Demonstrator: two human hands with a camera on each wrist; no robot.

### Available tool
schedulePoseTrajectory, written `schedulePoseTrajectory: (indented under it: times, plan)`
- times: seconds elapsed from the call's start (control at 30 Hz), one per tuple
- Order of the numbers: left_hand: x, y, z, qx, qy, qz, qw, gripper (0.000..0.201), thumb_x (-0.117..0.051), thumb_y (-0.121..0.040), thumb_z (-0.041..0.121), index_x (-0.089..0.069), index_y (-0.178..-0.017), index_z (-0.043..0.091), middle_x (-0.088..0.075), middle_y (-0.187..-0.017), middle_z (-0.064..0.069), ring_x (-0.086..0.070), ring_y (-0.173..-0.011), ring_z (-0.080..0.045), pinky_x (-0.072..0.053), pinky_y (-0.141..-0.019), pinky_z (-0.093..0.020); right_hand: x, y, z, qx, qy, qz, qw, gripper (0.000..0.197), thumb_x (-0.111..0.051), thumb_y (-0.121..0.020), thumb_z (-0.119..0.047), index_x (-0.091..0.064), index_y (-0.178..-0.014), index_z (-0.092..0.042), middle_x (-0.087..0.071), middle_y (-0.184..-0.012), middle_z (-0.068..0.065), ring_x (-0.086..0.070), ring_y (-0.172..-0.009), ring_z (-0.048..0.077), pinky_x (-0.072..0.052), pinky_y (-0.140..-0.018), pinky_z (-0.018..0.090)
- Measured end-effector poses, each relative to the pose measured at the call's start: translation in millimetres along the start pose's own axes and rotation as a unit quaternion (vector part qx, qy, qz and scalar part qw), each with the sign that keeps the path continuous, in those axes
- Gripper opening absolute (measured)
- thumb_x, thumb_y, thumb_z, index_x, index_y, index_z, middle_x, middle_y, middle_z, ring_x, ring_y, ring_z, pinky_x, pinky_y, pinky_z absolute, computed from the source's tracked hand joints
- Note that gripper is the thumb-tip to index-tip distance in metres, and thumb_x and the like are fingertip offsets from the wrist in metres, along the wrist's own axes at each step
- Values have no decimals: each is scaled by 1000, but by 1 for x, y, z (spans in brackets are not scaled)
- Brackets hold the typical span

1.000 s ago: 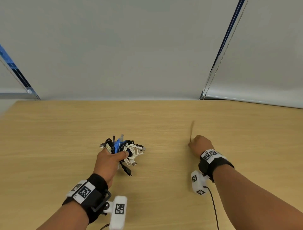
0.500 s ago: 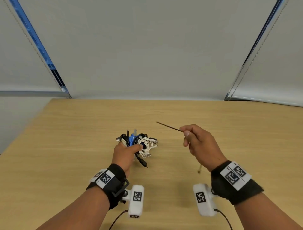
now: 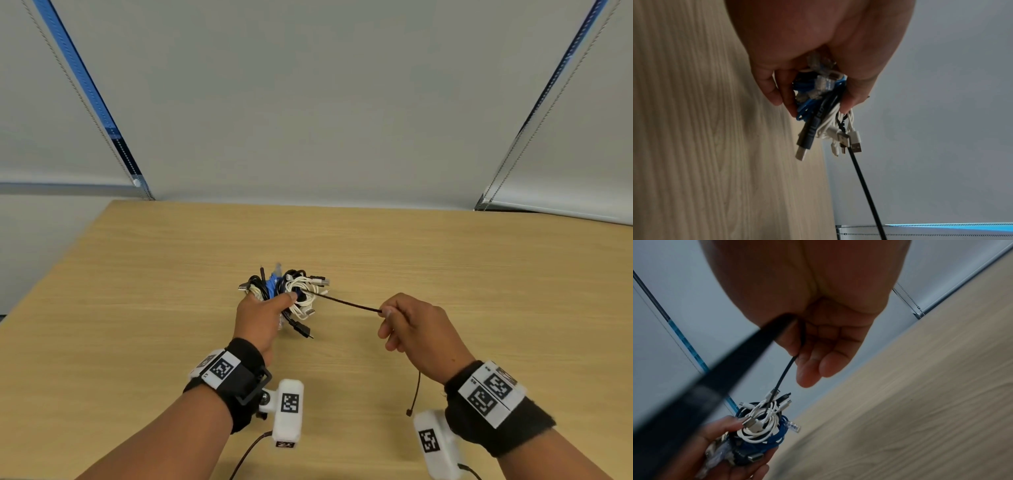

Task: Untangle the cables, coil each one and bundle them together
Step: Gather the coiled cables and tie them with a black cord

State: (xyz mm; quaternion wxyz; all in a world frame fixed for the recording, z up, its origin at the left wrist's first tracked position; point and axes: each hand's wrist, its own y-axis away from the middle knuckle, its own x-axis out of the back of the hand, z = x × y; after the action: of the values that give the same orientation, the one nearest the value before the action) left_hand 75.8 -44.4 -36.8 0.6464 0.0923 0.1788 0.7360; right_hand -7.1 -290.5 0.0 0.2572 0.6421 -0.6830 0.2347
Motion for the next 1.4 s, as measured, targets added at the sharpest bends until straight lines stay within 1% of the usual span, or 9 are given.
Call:
schedulePoseTrajectory:
  times: [0.23,0.5,0.73,0.97,1.1,1.17,1.23,1.3,1.4]
  plan:
    - [-2,3,-4,3,-6,-22,1000,35,-86,-78,17,-61,-102,18,-74,-112,-9,-65,-113,-29,-41,-110,-58,-3,-6,4,-17,-9,-13,1000,23,-47,-102,-21,-64,-87,-26,-74,-72,-11,-70,-58,10,-58,-65,35]
    - [-8,10,-10,-9,-59,-62,996,36,-85,-77,18,-65,-107,16,-77,-105,-6,-69,-106,-27,-47,-105,-53,-6,-23,-3,-54,-56,-70,995,24,-45,-103,-21,-65,-89,-22,-75,-71,-2,-71,-57,16,-55,-55,29]
    - [-2,10,-7,-12,-69,-79,994,42,-85,-78,19,-66,-115,13,-77,-108,-7,-70,-108,-28,-47,-105,-52,-2,-31,-1,-118,-64,-62,989,23,-45,-102,-18,-65,-91,-16,-74,-66,4,-67,-51,16,-52,-49,27]
    - [3,11,-12,-6,-100,-86,991,54,-89,-73,26,-64,-118,12,-74,-114,-11,-67,-113,-30,-47,-104,-54,-2,-29,0,-124,-30,-66,990,25,-43,-102,-17,-65,-90,-17,-73,-63,3,-66,-49,14,-48,-46,24]
    - [2,13,-15,-6,-113,-89,990,71,-89,-63,34,-60,-118,1,-69,-117,-24,-64,-115,-40,-49,-98,-52,-6,-28,-5,-132,-40,-100,985,25,-41,-102,-17,-63,-92,-16,-73,-62,5,-64,-47,15,-47,-44,24]
    - [2,12,-16,-7,-112,-89,990,68,-91,-65,30,-59,-115,-5,-71,-115,-23,-65,-114,-42,-50,-97,-52,-10,-25,-6,-145,-57,-134,979,22,-41,-102,-18,-62,-96,-17,-73,-63,7,-63,-47,16,-46,-45,25]
    - [4,11,-16,-5,-112,-85,990,75,-91,-63,31,-56,-117,-9,-71,-112,-24,-65,-113,-43,-49,-98,-54,-11,-22,-4,-148,-84,-158,973,18,-44,-102,-20,-62,-98,-19,-72,-63,7,-62,-49,17,-46,-47,25]
    - [6,9,-16,-3,-115,-82,990,73,-89,-62,33,-58,-117,-4,-71,-113,-24,-65,-112,-42,-49,-98,-53,-11,-18,-3,-129,-107,-195,966,13,-51,-100,-23,-63,-98,-21,-72,-66,6,-62,-52,18,-46,-49,25]
    - [6,8,-15,9,-113,-87,990,60,-87,-66,31,-62,-117,11,-74,-114,-13,-67,-112,-32,-49,-102,-53,-13,-14,-1,-92,-94,-234,963,9,-57,-98,-24,-65,-96,-20,-73,-72,5,-63,-56,15,-48,-51,26]
